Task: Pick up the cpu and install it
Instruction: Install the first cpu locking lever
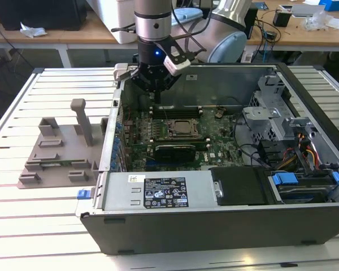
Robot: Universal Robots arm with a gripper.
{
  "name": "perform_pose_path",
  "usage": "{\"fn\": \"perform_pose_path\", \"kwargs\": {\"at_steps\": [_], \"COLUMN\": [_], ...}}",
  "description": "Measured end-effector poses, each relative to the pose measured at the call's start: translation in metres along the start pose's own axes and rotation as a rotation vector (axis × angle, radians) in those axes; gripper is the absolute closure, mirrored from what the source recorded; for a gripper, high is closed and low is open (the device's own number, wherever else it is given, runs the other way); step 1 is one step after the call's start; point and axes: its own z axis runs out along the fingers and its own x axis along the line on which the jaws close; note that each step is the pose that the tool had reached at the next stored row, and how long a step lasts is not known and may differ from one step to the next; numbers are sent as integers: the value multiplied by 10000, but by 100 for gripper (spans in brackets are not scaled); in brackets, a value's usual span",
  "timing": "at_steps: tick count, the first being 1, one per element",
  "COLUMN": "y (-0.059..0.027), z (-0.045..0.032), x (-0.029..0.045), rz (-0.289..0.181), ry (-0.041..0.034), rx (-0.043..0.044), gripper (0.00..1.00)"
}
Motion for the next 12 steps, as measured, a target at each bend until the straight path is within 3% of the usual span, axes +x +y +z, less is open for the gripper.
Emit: {"fn": "perform_pose_path", "kwargs": {"at_steps": [9, 10, 12], "y": [-53, -69, -70], "z": [47, 66, 67], "x": [-371, -486, -493], "rz": [2, 2, 4], "ry": [49, 76, 79], "rx": [-6, -9, -8], "gripper": [89, 89, 89]}}
